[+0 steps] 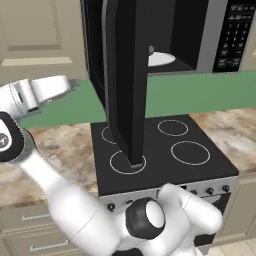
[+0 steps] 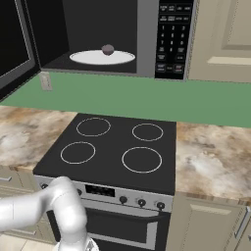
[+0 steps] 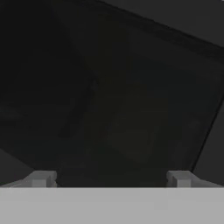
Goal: Close the microwave door.
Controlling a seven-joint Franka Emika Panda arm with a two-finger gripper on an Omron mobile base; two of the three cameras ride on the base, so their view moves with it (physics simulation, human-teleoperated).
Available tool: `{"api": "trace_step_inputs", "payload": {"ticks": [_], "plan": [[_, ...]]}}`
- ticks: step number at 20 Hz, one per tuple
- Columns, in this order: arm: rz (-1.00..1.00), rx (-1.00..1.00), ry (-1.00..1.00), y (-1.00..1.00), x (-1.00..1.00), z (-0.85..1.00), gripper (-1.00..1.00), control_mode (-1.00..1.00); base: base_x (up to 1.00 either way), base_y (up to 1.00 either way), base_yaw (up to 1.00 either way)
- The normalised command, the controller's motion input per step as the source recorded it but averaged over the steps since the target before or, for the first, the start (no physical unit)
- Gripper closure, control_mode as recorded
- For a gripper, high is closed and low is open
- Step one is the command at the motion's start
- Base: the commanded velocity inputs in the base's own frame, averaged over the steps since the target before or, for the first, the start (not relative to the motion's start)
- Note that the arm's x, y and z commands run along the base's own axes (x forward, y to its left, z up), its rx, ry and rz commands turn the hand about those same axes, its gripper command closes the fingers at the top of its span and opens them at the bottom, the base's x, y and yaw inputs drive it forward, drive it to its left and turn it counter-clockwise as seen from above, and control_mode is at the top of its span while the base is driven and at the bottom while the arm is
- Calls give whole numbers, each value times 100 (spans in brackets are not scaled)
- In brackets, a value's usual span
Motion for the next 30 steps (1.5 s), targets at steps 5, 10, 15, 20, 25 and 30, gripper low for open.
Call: {"api": "trace_step_inputs", "payload": {"ticks": [5, 10, 15, 20, 25, 30], "plan": [[-12, -3, -17, -100, 0, 13, -100, -100, 0, 0, 0], [-5, -2, -20, -100, 0, 27, -100, -100, 0, 0, 0], [0, -1, -21, -100, -3, 43, -100, -100, 0, 0, 0], [1, 0, -16, -100, -1, 47, -100, -100, 0, 0, 0], [10, 0, -3, -100, 39, 15, -100, -100, 0, 0, 0], [20, 4, 3, -100, 92, -6, -100, -100, 0, 0, 0]]}}
